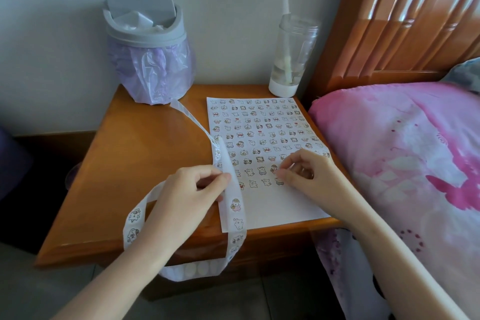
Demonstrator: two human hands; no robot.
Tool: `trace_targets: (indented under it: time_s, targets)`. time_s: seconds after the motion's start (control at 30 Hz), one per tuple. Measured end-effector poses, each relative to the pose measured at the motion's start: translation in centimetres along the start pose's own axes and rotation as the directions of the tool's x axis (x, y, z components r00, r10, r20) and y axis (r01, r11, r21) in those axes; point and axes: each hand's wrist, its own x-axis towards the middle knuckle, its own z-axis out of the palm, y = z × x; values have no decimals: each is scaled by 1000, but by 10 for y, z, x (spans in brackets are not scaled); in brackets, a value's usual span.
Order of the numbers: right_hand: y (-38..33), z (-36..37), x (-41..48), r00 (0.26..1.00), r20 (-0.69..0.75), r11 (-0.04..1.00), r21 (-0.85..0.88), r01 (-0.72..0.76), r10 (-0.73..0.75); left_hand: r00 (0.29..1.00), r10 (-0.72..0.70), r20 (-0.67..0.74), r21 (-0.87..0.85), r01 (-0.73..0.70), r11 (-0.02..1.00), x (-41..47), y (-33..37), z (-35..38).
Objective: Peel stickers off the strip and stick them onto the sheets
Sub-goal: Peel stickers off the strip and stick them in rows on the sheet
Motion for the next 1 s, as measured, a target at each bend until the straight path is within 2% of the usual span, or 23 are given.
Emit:
trace_targets:
  time_s: [0.07, 0.13, 0.23, 0.33, 0.5, 0.63, 0.77, 0.83, 0.93, 1.0]
  targets:
    - [-10, 6, -5, 998, -49, 999, 35, 33, -31, 1000, -19, 7, -138, 20, 990, 1, 1, -3]
    - [-24, 14, -12, 994, -51, 985, 145, 98, -91, 999, -30, 12, -281, 32, 959, 0, 5, -6]
    - [-43, 26, -25, 979, 8, 937, 292, 191, -203, 1000, -7, -24, -355, -2, 935, -4, 13, -6]
    - [-51, 28, -33, 972, 19, 920, 326, 217, -236, 997, 9, -76, -373, -37, 927, -7, 17, -4]
    - [-51, 21, -34, 985, 14, 909, 386, 155, -173, 995, -3, -103, -372, -36, 928, -7, 16, 0]
    - [-51, 21, -34, 983, 31, 930, 329, 163, -183, 991, 14, -135, -348, -60, 935, -7, 18, 0]
    - [-50, 23, -34, 981, 34, 916, 364, 167, -192, 991, 10, -131, -340, -54, 939, -5, 19, 2]
    - [-50, 22, -33, 983, 19, 912, 377, 162, -182, 993, -11, -116, -353, -31, 935, -5, 19, 3]
    - [-49, 22, -33, 986, -6, 907, 392, 154, -166, 995, -101, -19, -499, 78, 863, -4, 22, 5]
    - [-48, 22, -33, 987, -25, 913, 379, 154, -157, 994, -109, 21, -511, 104, 853, -4, 23, 6]
